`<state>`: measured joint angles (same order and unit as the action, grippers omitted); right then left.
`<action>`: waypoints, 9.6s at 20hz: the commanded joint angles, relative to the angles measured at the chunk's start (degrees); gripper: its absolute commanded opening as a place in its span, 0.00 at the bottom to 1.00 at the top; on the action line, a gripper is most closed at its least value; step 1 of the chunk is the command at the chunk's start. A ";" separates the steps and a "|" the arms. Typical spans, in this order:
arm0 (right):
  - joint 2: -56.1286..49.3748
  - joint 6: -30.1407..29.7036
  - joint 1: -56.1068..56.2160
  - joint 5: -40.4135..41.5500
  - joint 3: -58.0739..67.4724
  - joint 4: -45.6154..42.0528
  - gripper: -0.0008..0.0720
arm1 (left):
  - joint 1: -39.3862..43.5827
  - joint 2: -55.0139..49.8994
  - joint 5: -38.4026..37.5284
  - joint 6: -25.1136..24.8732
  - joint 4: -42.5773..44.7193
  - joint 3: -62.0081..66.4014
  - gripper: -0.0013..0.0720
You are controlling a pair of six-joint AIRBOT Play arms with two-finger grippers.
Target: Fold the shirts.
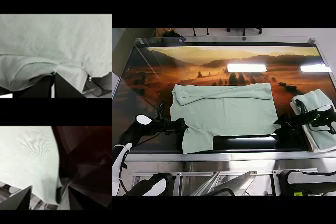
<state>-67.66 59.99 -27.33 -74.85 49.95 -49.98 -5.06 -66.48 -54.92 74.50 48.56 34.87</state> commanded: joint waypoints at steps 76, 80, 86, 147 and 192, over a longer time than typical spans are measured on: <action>7.08 10.60 8.55 -14.69 39.19 23.17 0.04 | 44.68 -60.57 13.92 13.00 -9.44 74.58 0.05; 6.10 10.58 8.55 -15.50 39.19 23.17 0.04 | 42.45 -57.31 8.98 12.94 -9.66 75.49 0.05; 4.24 10.80 13.09 -10.45 38.62 23.21 0.04 | 24.17 -42.05 -25.66 3.32 -21.68 85.11 0.05; 5.70 23.08 -3.23 8.52 39.10 22.77 0.04 | -8.68 -9.31 -36.65 -16.17 -42.10 54.66 0.05; 18.69 40.68 -31.41 4.09 28.52 -20.41 0.97 | -8.68 -15.58 -38.45 -16.41 -43.43 54.69 0.05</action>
<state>-48.82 101.60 -59.22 -73.28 70.72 -76.84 -13.69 -81.01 -93.12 57.23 6.11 89.49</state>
